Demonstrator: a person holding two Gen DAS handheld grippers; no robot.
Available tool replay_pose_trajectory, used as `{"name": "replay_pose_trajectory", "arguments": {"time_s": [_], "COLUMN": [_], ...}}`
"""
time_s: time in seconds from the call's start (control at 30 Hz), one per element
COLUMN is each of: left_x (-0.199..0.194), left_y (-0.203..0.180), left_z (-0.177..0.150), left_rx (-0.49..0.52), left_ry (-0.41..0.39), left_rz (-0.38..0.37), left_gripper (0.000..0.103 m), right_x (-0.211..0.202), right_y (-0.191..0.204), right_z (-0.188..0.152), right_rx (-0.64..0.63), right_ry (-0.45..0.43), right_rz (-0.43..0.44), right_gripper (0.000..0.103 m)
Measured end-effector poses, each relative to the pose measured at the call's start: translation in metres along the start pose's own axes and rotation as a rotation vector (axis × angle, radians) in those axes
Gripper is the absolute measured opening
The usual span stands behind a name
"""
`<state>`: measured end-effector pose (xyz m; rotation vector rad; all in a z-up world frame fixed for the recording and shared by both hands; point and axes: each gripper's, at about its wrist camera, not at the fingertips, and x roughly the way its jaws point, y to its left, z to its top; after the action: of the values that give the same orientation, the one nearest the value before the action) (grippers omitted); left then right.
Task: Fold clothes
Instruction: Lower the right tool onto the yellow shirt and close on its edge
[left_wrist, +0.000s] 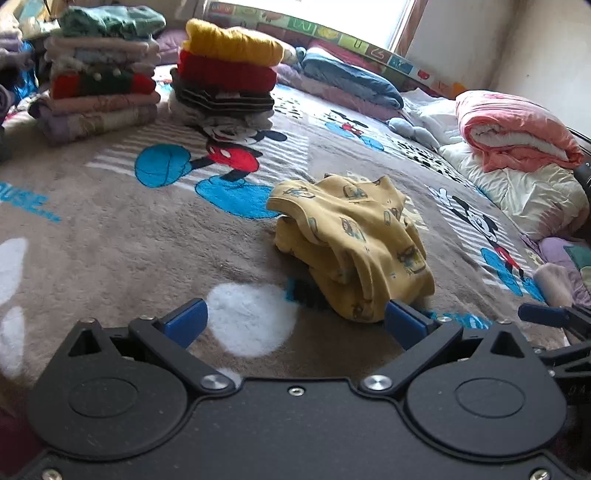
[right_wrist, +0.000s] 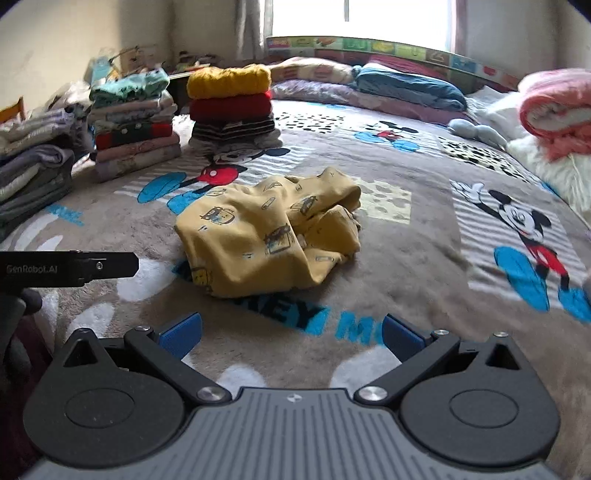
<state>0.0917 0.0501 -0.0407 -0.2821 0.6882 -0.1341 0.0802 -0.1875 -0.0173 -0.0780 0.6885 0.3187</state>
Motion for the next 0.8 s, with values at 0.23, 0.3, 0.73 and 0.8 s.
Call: {"name": "replay_pose_trajectory", "arguments": {"time_s": [0.23,0.3,0.73,0.8], "left_x": [0.022,0.029,0.066,0.071], "left_y": [0.013,0.020,0.053,0.053], "left_z": [0.029,0.040,0.042,0.041], "left_rx": [-0.022,-0.045,-0.229,-0.227], "left_ry": [-0.041,-0.064,-0.056,-0.036], "left_rz": [-0.044,-0.075,-0.245,-0.266], "left_gripper": [0.102,0.096,0.075,0.075], "right_x": [0.019,0.025,0.096,0.111], "right_y": [-0.008,-0.008,0.019,0.025], "right_z": [0.029,0.042,0.133,0.145], "right_rx": [-0.073,-0.112,-0.443,-0.485], "right_ry": [-0.007,-0.018,0.046,0.067], "right_rz": [0.072,0.099,0.254,0.268], "right_gripper": [0.103,0.103,0.063,0.061]}}
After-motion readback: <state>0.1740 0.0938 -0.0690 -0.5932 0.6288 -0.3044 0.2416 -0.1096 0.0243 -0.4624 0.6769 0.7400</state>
